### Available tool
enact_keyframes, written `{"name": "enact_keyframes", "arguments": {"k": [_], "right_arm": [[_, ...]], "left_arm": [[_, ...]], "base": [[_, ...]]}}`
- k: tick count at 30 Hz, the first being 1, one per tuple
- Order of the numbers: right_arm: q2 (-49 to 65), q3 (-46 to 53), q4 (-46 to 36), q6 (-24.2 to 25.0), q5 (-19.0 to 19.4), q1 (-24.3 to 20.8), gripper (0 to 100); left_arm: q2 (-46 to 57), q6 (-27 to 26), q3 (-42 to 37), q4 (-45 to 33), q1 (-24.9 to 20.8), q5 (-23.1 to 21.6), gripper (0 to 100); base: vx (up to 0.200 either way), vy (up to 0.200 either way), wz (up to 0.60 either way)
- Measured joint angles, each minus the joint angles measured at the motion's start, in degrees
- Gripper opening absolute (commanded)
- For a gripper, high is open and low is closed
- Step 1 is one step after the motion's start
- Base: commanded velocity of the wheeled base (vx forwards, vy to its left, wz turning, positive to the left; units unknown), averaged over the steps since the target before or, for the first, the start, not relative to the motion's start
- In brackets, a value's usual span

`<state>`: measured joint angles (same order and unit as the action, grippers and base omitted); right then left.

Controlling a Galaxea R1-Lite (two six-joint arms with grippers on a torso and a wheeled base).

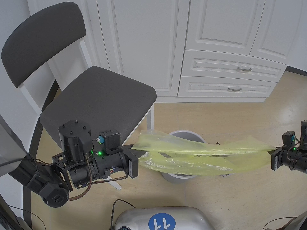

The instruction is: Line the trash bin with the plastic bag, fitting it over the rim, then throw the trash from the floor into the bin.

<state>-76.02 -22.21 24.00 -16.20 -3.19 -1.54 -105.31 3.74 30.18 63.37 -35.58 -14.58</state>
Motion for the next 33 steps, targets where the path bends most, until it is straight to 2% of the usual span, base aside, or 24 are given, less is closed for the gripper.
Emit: {"name": "enact_keyframes", "arguments": {"k": [5,11,16,20,25,31,33], "right_arm": [[-0.77,-0.37,4.07,-2.82,11.29,-0.11,0],[-2.43,-0.05,10.31,-4.57,17.25,-2.21,0],[-1.88,1.05,12.48,-4.32,18.47,-7.61,0],[-0.16,2.51,13.0,-1.72,18.65,-13.37,0],[1.96,4.11,12.69,6.57,17.8,-18.69,0],[-0.05,2.12,12.56,18.19,15.42,-20.89,0],[-2.06,0.77,12.67,21.09,14.57,-21.25,0]], "left_arm": [[-0.83,-1.61,2.58,0.0,-1.38,-3.27,0],[-3.36,-2.9,8.45,-0.34,-6.3,-4.72,0],[-5.51,-3.08,12.31,-0.77,-11.46,-4.82,0],[-7.25,-2.68,14.57,-0.83,-14.03,-3.07,0],[-9.24,0.35,16.07,-0.8,-15.87,1.72,0],[-10.7,9.91,17.42,-0.09,-16.31,5.63,0],[-11.03,11.56,17.71,0.98,-15.76,6.13,0]], "base": [[0.0,0.0,0.0],[0.0,0.0,0.0],[0.0,0.0,0.0],[0.0,0.0,0.0],[0.0,0.0,0.0],[0.0,0.0,0.0],[0.0,0.0,0.0]]}}
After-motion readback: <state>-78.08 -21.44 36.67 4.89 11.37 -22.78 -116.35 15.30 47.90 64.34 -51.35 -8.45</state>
